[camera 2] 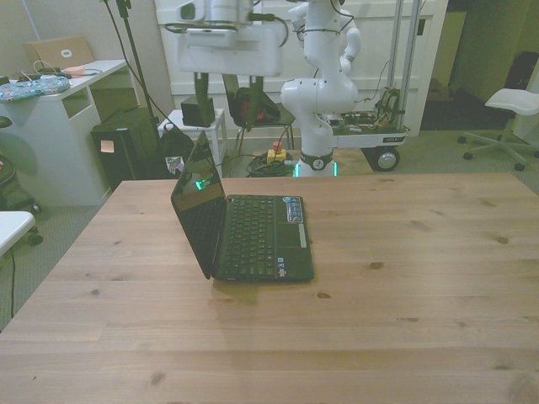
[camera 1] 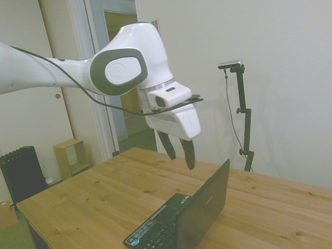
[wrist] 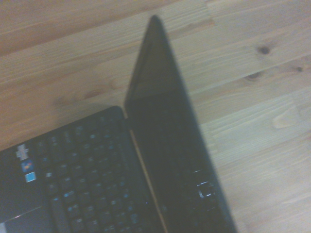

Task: Close the laptop

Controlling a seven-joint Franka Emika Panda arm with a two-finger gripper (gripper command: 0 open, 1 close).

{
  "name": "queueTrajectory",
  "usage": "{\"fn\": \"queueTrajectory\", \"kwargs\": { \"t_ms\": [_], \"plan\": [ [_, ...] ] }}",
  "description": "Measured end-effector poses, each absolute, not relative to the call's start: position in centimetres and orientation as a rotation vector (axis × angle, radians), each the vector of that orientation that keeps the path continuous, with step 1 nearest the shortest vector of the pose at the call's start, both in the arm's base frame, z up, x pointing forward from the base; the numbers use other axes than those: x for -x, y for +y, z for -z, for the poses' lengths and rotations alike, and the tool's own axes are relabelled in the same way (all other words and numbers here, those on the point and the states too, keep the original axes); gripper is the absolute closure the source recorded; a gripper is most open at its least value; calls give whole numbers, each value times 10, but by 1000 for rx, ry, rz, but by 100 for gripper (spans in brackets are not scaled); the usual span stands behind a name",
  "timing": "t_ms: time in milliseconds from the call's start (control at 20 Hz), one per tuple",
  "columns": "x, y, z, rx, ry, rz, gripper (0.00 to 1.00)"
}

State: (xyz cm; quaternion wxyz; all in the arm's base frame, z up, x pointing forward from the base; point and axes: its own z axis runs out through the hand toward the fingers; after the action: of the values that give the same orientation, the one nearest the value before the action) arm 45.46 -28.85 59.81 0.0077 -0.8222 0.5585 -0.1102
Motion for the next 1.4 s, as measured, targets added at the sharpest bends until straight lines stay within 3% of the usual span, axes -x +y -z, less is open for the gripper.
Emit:
{"fn": "queueTrajectory", "kwargs": {
  "t_ms": [350,800,850,1150,1400],
  "plan": [
    [-436,-358,-587,2518,1816,320,0],
    [-406,-426,-535,2468,1880,194,0],
    [-405,-431,-529,2463,1884,183,100],
    [-427,-434,-496,2486,1869,117,100],
    [-444,-423,-494,2516,1829,116,100]
  ]
}}
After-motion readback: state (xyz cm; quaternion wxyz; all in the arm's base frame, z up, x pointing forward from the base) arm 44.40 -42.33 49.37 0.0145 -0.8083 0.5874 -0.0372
